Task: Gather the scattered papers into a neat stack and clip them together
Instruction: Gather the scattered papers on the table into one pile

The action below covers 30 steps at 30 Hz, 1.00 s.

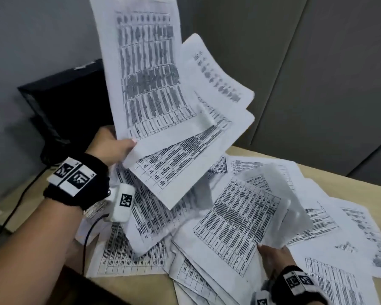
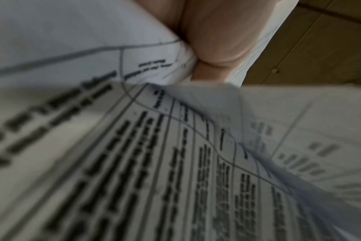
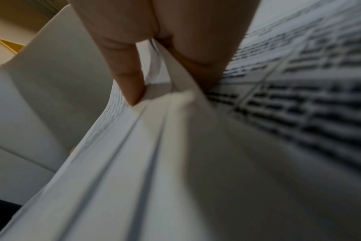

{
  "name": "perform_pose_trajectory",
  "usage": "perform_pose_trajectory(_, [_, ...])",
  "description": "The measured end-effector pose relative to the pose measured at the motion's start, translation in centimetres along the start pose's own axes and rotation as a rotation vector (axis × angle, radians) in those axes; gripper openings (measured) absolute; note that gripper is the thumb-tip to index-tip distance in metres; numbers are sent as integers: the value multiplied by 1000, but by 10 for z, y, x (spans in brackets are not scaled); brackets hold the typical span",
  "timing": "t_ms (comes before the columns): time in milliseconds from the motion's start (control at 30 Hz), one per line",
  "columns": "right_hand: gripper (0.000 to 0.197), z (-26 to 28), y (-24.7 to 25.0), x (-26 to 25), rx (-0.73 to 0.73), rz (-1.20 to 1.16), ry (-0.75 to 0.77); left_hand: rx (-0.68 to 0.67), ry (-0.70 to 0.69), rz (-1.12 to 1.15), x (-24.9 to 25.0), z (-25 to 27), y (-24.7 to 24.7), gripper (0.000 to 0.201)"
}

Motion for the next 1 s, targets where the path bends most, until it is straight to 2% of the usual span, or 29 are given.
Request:
perform_pose_trajectory(133, [37, -4, 4, -1, 2, 18, 18, -153, 4, 13, 5, 5, -33, 26])
perform_pose_trajectory(200, [26, -1, 5, -3, -9, 48, 46, -230, 14, -9, -9, 11, -60, 22])
perform_pose_trajectory(267, [21, -5, 4, 0, -42, 74, 10, -297, 49, -63, -30, 22, -88, 17])
perform_pose_trajectory(300, [16, -8, 2, 1, -68, 82, -4, -324, 96, -76, -46, 28, -100, 22])
perform_pose_trajectory(367, [8, -8, 0, 7, -114, 124, -40, -362, 193, -112, -82, 37, -120, 49])
perform_pose_trajectory(433, [12, -10, 2, 14, -132, 61, -81, -394, 216, -173, -109, 40, -138, 61])
perform_pose_trajectory(567, [24, -8, -8, 23, -224, -214, -104, -503, 226, -282, -134, 42, -176, 66])
perform_pose_trajectory(633, [36, -7, -5, 18, -191, -156, -13, -598, 252, -262, -136, 53, -197, 69])
perform_pose_trajectory(700, [34, -3, -1, 13, -122, -98, 61, -666, 238, -238, -132, 62, -213, 74])
perform_pose_trajectory(767, [26, -4, 3, 19, -62, -85, 70, -679, 190, -204, -128, 63, -221, 85])
perform_pose_trajectory(833, [18, -4, 6, 24, -34, -37, 53, -630, 183, -158, -135, 56, -218, 81])
perform_pose_trajectory(867, [18, -4, 7, 27, -39, -19, 39, -583, 217, -117, -142, 51, -212, 79])
perform_pose_trajectory(933, [17, -4, 10, 31, -57, -13, 22, -491, 372, -23, -167, 49, -198, 79])
perform_pose_trajectory(1000, [11, -1, 12, 28, -86, -8, 39, -462, 493, 66, -186, 56, -193, 76])
Point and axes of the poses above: each hand's wrist, its own z-axis away from the middle knuckle, its own y-axis out of the back of the hand, x = y × z, the point moved 10 cm from there along -z, towards the middle knuckle, and after that the axes turned 4 degrees about z, right-handed, at the moved point
